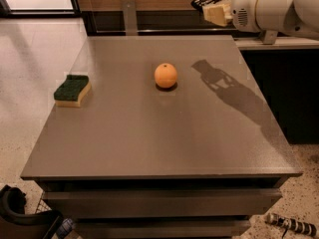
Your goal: Move rxbar chocolate near sponge
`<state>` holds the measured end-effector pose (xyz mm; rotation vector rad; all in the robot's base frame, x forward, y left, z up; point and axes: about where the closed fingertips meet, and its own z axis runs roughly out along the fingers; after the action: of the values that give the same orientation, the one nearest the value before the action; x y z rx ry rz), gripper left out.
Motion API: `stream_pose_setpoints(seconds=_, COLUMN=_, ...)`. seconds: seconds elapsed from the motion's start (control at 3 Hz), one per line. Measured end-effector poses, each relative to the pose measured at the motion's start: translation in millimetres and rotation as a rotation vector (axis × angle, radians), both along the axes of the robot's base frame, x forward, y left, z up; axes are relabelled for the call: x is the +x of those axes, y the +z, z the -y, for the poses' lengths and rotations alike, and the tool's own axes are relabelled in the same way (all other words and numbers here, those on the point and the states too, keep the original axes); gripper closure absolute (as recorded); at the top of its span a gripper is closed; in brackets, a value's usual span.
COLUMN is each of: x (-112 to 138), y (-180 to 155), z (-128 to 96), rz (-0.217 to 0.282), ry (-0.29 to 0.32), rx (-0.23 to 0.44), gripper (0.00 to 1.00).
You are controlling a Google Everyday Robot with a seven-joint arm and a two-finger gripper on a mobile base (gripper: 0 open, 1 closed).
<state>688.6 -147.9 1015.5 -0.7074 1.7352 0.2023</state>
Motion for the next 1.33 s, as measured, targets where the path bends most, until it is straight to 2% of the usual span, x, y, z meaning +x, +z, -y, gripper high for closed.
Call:
stream_pose_setpoints(seconds=0.33, x=-45.9, y=3.6, z=-31.4, rz=-0.021, ry=0.053, rx=0.025, gripper=1.00)
stream_pose_setpoints(seconds=0.67, x=-87.1, y=-16.8, z=-66.2, rz=-0.060, ry=0.120, rx=0.057, gripper=1.00)
stream_pose_setpoints(seconds=1.0, x=-119.9, y=-51.1, z=-112.0, rz=-0.133, ry=0.258, rx=0.095, gripper=1.00)
stream_pose_setpoints(seconds=1.33, x=-147.6, y=-89.2, z=-162.4, rz=-0.204, ry=0.432, rx=0.095, gripper=1.00)
